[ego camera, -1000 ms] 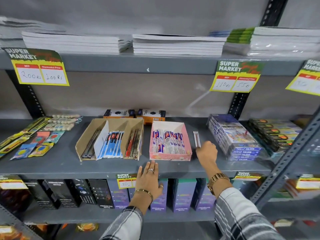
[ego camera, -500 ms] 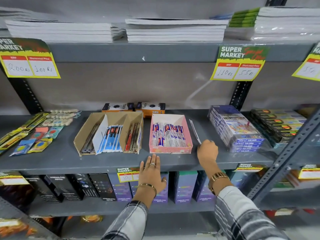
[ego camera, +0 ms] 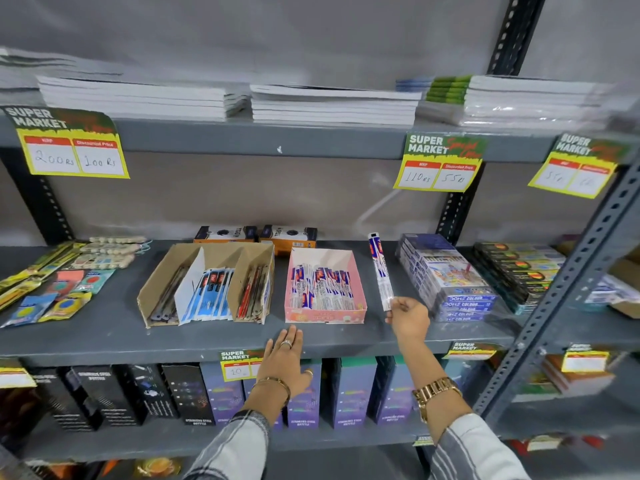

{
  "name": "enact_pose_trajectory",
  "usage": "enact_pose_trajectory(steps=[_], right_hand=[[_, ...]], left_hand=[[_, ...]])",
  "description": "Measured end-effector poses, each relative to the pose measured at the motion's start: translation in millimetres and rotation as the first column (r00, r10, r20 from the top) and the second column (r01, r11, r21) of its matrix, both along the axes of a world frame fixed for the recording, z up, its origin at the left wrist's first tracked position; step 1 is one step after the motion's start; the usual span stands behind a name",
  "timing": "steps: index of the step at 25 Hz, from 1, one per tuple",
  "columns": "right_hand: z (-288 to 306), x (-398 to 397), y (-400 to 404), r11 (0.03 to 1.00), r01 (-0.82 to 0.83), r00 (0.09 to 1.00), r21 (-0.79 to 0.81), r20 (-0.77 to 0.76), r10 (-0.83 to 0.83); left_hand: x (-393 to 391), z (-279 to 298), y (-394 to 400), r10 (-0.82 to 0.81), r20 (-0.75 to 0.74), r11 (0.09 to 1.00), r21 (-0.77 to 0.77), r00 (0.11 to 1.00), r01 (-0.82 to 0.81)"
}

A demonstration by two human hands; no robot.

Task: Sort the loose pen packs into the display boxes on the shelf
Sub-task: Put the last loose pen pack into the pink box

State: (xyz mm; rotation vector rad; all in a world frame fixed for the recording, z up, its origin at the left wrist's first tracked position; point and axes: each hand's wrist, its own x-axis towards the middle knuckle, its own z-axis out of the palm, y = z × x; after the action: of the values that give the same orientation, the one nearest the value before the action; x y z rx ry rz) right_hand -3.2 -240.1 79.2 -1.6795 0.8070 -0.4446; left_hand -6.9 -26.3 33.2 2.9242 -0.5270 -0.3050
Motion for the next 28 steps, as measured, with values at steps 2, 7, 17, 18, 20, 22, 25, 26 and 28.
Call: enact_pose_trajectory(steps=[2, 7, 17, 18, 20, 22, 25, 26, 28], right_hand=[[10.1, 2.3, 5.6, 1.000, -0.028, 0.999, 0.013, 0.034, 0.028], [19.7, 10.7, 28.3, 0.997, -0.072, 0.997, -0.042, 0.030, 0.073], [25.8, 27.5, 59.5, 0.939, -0.163, 0.961, -0.303, -0.263, 0.082], [24.9, 32.3, 62.7, 0.930, -0.179, 0.954, -0.320, -0.289, 0.084], [27.0, 38.7, 66.4, 0.924, -0.194, 0.944, -0.330, -0.318, 0.085], [27.1, 45.2, 70.2, 0.916, -0.210, 0.934, -0.342, -0.346, 0.084], [26.4, 51.6, 76.1, 0.891, -0.250, 0.916, -0.380, -0.390, 0.090], [25.7, 53.5, 77.7, 0.881, -0.266, 0.909, -0.391, -0.405, 0.095], [25.0, 57.0, 80.5, 0.863, -0.292, 0.898, -0.412, -0.428, 0.100]], left_hand=[[1.0, 2.8, 0.6, 0.004, 0.008, 0.999, -0.035, 1.000, -0.004], [-3.6, 2.2, 5.5, 0.001, 0.048, 1.000, -0.020, 0.999, 0.000], [10.3, -1.6, 25.1, -0.002, 0.026, 1.000, -0.012, 1.000, 0.002], [11.2, -3.6, 27.3, -0.007, 0.023, 1.000, -0.014, 1.000, 0.007], [11.2, -6.3, 28.4, -0.019, 0.037, 1.000, -0.011, 0.999, 0.020], [11.9, -8.6, 29.4, -0.026, 0.050, 1.000, -0.007, 0.998, 0.027], [12.2, -9.0, 30.7, -0.029, 0.053, 0.999, -0.015, 0.998, 0.030], [12.3, -9.0, 31.1, -0.028, 0.054, 0.999, -0.017, 0.998, 0.029], [11.7, -8.7, 31.1, -0.026, 0.058, 1.000, -0.015, 0.998, 0.027]])
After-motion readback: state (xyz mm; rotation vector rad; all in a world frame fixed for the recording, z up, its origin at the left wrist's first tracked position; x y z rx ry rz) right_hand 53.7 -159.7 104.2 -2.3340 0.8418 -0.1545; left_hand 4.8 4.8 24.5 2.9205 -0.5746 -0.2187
